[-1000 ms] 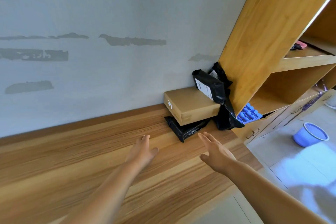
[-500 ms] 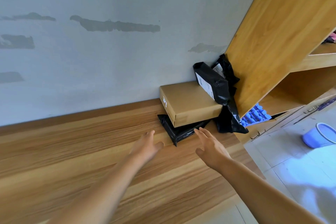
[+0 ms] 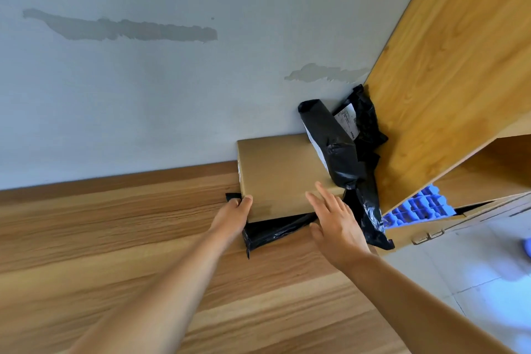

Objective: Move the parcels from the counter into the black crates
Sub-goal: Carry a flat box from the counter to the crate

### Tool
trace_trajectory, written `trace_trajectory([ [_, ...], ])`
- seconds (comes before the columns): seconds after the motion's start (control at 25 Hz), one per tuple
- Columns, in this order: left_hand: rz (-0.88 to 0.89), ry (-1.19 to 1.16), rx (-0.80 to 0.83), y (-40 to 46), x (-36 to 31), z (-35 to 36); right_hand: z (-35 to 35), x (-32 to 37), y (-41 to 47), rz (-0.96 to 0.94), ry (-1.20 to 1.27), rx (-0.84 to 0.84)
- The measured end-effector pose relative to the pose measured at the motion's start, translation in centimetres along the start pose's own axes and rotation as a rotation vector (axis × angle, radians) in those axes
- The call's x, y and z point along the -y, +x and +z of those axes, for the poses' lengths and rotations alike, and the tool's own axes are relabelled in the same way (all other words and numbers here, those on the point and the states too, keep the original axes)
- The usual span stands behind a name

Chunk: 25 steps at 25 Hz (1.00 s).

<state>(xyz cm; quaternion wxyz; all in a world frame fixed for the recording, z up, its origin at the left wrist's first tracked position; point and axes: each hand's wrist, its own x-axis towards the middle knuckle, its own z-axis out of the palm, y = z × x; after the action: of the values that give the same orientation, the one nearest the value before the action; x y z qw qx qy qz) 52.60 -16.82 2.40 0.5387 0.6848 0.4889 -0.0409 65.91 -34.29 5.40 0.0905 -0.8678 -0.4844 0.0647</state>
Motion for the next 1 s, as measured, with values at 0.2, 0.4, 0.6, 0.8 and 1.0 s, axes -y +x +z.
trace_trajectory([
  [0.2,-0.222,-0.37,-0.001,2.3,-1.3,2.2,0.4,-3.7,3.2,-0.1,0.024,-0.355],
  [0.4,-0.259,-0.566,-0.044,3.2,-1.7,2.4,0.4,-4.5,4.1,-0.142,0.049,-0.456],
  [0.6,-0.187,-0.68,-0.031,2.6,-1.4,0.8,-0.5,-4.2,4.1,-0.124,0.05,-0.462],
  [0.8,-0.138,-0.621,-0.175,-0.3,0.2,-3.0,-1.4,-2.8,3.6,-0.101,0.046,-0.387],
  [1.0,-0.115,-0.603,-0.244,-4.4,2.8,-7.5,-2.4,1.1,2.7,-0.044,0.054,-0.265],
])
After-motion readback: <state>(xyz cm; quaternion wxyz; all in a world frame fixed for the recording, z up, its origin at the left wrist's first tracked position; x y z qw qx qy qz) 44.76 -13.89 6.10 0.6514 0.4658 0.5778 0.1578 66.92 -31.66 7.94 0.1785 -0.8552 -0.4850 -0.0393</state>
